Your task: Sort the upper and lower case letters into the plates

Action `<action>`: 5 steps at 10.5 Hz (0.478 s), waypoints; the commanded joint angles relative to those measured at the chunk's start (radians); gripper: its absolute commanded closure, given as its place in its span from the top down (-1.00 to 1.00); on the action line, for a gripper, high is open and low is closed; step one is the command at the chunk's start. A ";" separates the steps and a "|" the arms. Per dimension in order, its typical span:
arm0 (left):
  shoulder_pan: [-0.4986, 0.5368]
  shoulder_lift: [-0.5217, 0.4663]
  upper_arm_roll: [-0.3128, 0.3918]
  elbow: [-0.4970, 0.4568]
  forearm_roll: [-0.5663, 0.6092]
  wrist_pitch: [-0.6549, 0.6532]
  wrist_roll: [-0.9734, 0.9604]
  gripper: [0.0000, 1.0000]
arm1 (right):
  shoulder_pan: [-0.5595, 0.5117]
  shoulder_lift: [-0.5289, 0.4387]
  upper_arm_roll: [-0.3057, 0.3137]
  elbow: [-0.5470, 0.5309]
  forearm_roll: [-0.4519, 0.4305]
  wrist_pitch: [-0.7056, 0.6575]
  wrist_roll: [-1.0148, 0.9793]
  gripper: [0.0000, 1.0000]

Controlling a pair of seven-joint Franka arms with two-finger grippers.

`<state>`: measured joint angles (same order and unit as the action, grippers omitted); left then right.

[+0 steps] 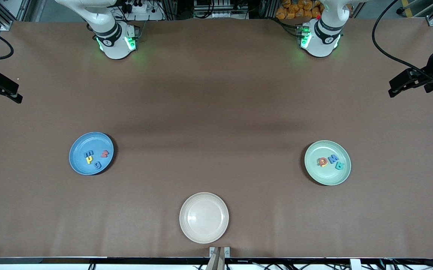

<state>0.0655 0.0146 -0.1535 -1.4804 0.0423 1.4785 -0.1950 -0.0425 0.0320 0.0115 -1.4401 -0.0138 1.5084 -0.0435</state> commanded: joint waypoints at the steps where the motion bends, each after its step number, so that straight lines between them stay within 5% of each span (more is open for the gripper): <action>1: 0.005 -0.008 -0.001 -0.003 -0.010 -0.012 0.047 1.00 | 0.012 0.002 -0.004 0.014 -0.015 -0.020 0.022 1.00; 5: 0.008 -0.007 -0.001 -0.001 -0.007 -0.012 0.092 1.00 | 0.013 0.002 0.005 0.014 -0.017 -0.017 0.020 1.00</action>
<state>0.0660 0.0147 -0.1532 -1.4808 0.0423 1.4785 -0.1291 -0.0357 0.0321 0.0116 -1.4401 -0.0155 1.5037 -0.0434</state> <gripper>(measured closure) 0.000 0.000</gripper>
